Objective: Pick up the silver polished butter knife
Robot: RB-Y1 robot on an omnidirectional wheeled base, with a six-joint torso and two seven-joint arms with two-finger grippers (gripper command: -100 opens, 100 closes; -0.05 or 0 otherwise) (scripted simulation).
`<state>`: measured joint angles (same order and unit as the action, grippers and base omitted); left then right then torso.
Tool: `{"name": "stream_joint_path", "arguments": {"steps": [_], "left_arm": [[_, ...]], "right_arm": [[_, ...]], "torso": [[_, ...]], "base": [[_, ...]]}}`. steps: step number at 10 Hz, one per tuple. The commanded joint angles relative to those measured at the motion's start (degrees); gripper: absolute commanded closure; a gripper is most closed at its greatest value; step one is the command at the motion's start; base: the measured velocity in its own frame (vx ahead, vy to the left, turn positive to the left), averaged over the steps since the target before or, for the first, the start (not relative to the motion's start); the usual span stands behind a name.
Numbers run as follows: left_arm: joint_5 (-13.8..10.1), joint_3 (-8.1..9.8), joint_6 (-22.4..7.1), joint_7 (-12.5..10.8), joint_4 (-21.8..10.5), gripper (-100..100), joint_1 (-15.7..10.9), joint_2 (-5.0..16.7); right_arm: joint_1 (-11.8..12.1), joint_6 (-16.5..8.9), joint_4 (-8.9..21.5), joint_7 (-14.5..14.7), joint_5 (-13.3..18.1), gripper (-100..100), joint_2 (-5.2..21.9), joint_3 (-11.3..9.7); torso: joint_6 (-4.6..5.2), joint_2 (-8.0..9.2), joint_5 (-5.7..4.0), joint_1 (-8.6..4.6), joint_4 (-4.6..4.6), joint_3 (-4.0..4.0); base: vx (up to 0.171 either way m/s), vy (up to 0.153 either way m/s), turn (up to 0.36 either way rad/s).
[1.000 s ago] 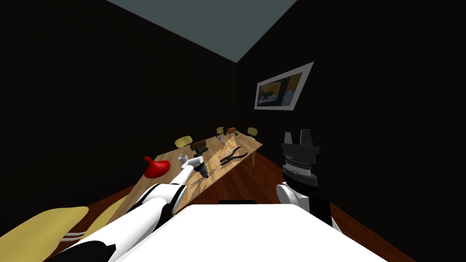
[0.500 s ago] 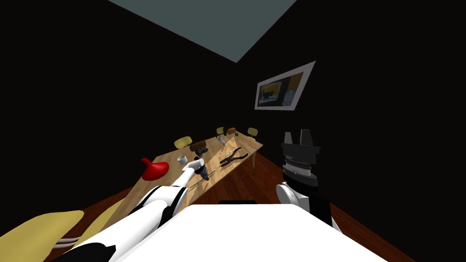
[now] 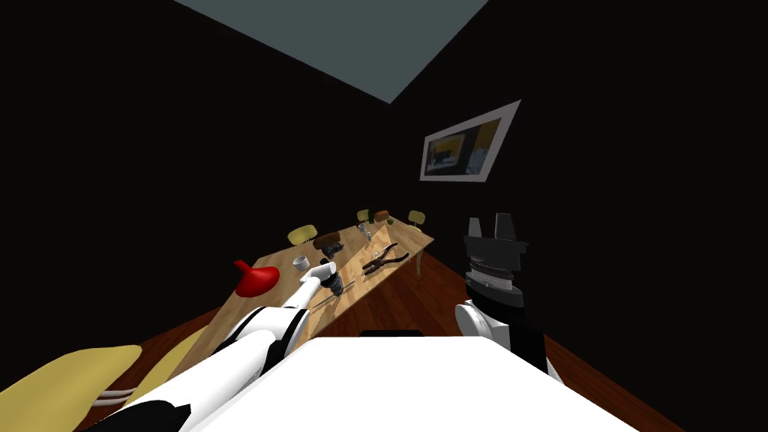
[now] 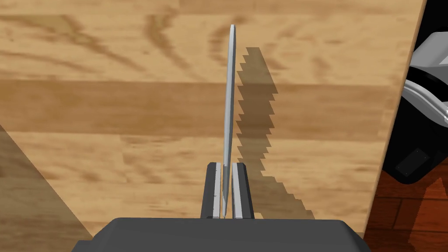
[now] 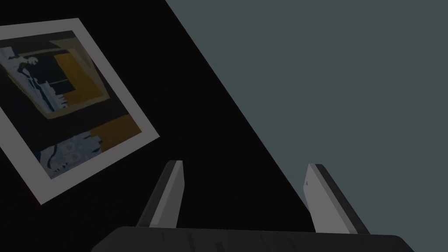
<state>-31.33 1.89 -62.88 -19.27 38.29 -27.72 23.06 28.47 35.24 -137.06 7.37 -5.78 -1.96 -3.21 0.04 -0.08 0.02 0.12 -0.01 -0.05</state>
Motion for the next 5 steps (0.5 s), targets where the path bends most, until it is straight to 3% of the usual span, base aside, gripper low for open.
{"name": "stream_joint_path", "arguments": {"steps": [1,2,4,5], "left_arm": [[0.0,0.00,0.0,0.0,0.0,0,0.0,0.0],[-0.5,-0.34,-1.9,-0.3,1.2,100,-1.0,1.2],[-0.5,-0.35,-1.8,-0.4,1.4,100,-1.0,1.1],[-0.5,-0.38,-2.1,-0.5,1.6,0,-1.0,1.1]], "right_arm": [[0.0,0.0,0.0,0.0,0.0,0,0.0,0.0],[0.0,0.0,0.0,0.0,0.0,0,0.0,0.0],[0.0,0.0,0.0,0.0,0.0,0,0.0,0.0],[0.0,0.0,0.0,0.0,0.0,0,0.0,0.0]], "torso": [[0.00,0.00,0.00,0.00,0.00,0.00],[0.00,0.00,0.00,0.00,0.00,0.00],[-0.03,0.23,-0.03,-0.07,0.06,0.14],[-0.04,0.16,-0.01,-0.04,0.04,0.09]], "base": [[0.000,0.000,0.000],[-0.047,-0.014,-0.006],[-0.045,-0.011,-0.003],[0.000,0.000,0.000]]}}
